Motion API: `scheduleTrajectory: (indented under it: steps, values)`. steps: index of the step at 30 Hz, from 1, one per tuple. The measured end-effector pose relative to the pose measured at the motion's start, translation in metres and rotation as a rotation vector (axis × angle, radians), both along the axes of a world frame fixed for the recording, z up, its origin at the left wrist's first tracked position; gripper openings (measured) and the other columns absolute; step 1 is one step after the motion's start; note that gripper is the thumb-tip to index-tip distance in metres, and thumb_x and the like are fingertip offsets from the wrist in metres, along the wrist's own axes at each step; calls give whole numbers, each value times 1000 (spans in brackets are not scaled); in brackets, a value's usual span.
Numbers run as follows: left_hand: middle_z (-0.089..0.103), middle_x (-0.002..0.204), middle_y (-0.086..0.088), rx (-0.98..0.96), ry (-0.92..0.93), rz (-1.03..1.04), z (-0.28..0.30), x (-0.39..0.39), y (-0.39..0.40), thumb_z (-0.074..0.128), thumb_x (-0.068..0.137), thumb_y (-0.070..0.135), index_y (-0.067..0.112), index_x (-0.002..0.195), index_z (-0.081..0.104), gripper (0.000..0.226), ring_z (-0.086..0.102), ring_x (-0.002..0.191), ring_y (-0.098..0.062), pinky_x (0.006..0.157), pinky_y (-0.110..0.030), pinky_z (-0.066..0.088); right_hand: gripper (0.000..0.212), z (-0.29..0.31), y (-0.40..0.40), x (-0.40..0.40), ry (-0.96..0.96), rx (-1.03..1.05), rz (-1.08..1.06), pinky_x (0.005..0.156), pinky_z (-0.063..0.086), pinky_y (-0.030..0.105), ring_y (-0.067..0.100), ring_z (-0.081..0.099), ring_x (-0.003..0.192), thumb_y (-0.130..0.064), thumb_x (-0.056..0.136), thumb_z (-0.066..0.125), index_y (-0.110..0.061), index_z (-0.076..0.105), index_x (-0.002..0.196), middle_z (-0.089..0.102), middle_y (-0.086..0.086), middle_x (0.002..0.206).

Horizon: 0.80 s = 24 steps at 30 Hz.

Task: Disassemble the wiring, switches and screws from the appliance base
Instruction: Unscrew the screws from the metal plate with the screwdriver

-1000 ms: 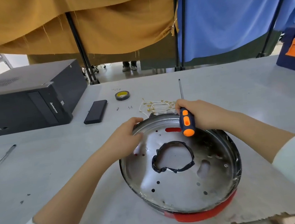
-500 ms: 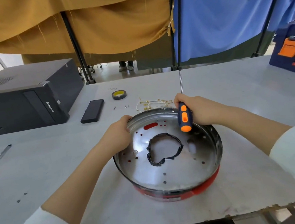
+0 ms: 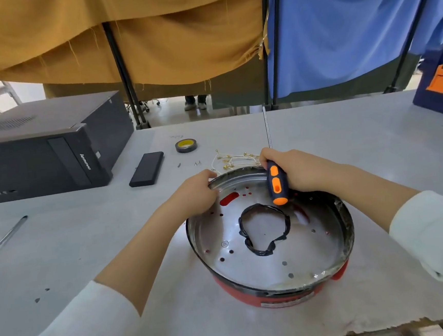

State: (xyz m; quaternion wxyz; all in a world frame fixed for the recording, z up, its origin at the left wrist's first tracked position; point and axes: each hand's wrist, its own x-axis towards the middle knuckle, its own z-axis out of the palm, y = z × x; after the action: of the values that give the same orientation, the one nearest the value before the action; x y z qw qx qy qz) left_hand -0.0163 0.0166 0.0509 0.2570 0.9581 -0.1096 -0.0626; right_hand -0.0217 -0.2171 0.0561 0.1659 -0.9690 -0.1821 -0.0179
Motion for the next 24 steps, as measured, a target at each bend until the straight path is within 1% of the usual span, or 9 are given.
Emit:
scheduleTrajectory:
  steps: [5, 9, 11, 13, 15, 17, 19, 21, 24]
  values:
    - [60, 113, -11, 52, -39, 29, -12, -1, -5, 40, 98, 13, 12, 117, 53, 24, 50, 91, -22, 74, -28, 36, 36, -6, -5, -4, -10, 12, -48, 56, 40, 35, 22, 50, 62, -9, 80, 54, -34, 32, 94, 55, 1, 71]
    - [59, 106, -7, 78, -25, 7, -12, -1, -3, 42, 97, 12, 15, 119, 51, 23, 49, 88, -20, 71, -26, 35, 40, 1, -5, -3, -192, -23, -95, 67, 50, 42, 24, 58, 70, -15, 85, 58, -36, 30, 104, 61, 2, 83]
    - [58, 101, -5, 89, -23, -12, -9, 2, -2, 43, 97, 12, 15, 117, 52, 23, 50, 86, -19, 68, -25, 36, 40, 8, -2, -2, -287, -42, -82, 62, 50, 38, 23, 57, 66, -17, 86, 58, -34, 31, 110, 61, 1, 80]
    - [60, 104, -6, 107, -30, -14, -6, 4, -1, 44, 96, 11, 16, 117, 53, 24, 51, 87, -20, 70, -26, 38, 37, 16, 5, -5, -452, -146, -43, 47, 38, 26, 20, 50, 53, -18, 86, 58, -29, 40, 117, 50, -6, 63]
    - [61, 111, -7, 133, -35, -24, -4, 7, -2, 44, 95, 12, 17, 120, 54, 27, 51, 90, -21, 74, -28, 37, 38, 25, 12, -9, -596, -228, -15, 42, 22, 17, 19, 38, 43, -14, 81, 64, -22, 53, 118, 36, -10, 53]
    - [60, 117, -7, 154, -38, -30, -3, 10, -4, 45, 95, 12, 19, 125, 53, 32, 53, 99, -24, 77, -28, 37, 37, 35, 16, -10, -686, -201, 16, 42, 33, 20, 24, 44, 44, -10, 77, 70, -18, 62, 113, 47, -5, 53]
    - [61, 119, -5, 157, -60, -21, -4, 12, -5, 45, 94, 12, 22, 125, 54, 34, 54, 105, -26, 79, -30, 41, 26, 48, 22, -11, -685, -124, 35, 55, 51, 35, 28, 61, 64, -20, 82, 71, -18, 63, 107, 66, 2, 74]
    - [62, 119, -4, 140, -89, -4, -6, 12, -6, 45, 92, 12, 25, 123, 56, 35, 55, 106, -26, 82, -31, 44, 20, 58, 26, -14, -689, -17, 65, 62, 53, 38, 25, 63, 72, -28, 82, 73, -17, 65, 96, 68, 1, 81]
    - [63, 117, -3, 131, -118, -3, -8, 12, -6, 46, 91, 13, 26, 121, 58, 34, 56, 104, -26, 81, -31, 45, 21, 68, 36, -22, -694, 108, 65, 59, 52, 37, 21, 58, 65, -31, 81, 73, -17, 62, 93, 66, 0, 73]
